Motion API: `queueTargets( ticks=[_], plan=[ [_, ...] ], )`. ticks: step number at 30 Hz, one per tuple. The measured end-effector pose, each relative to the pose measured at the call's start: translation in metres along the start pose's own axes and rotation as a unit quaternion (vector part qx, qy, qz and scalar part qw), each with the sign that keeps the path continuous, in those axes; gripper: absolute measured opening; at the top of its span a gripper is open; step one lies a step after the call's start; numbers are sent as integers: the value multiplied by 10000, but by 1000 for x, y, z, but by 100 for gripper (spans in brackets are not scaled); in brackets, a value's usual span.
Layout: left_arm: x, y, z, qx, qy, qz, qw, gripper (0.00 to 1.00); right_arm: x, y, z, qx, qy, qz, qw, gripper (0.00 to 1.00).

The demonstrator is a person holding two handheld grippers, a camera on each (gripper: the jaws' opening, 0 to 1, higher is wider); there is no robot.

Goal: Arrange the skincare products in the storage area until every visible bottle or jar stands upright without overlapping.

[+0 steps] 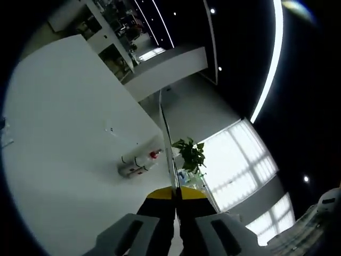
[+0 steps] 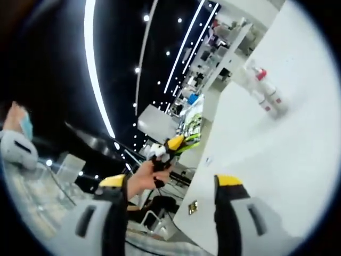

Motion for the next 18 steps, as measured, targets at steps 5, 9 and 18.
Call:
queueTargets(
  ticks=[5, 9, 18],
  plan=[
    [5, -3, 7, -2, -48, 51, 10000, 0, -3, -4, 0, 87, 2, -128, 9999, 67],
    [11, -5, 15, 7, -96, 100, 9999, 0, -6, -5, 2, 22, 43, -157, 9999, 67],
    [29, -6, 29, 20, -157, 287, 9995, 0, -27, -12, -2, -228, 434, -308, 9983, 68]
  ],
)
Point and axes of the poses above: the point that each gripper's makers call its tool centre point, and the gripper's own axes: x roughly forward along the fingers, z roughly to its left, y roughly out of its underside, the point moved 7 cm from there along -x, roughly backward along the fingers, and after that the axes turned 7 degrees about x, right-handed, at the moved point
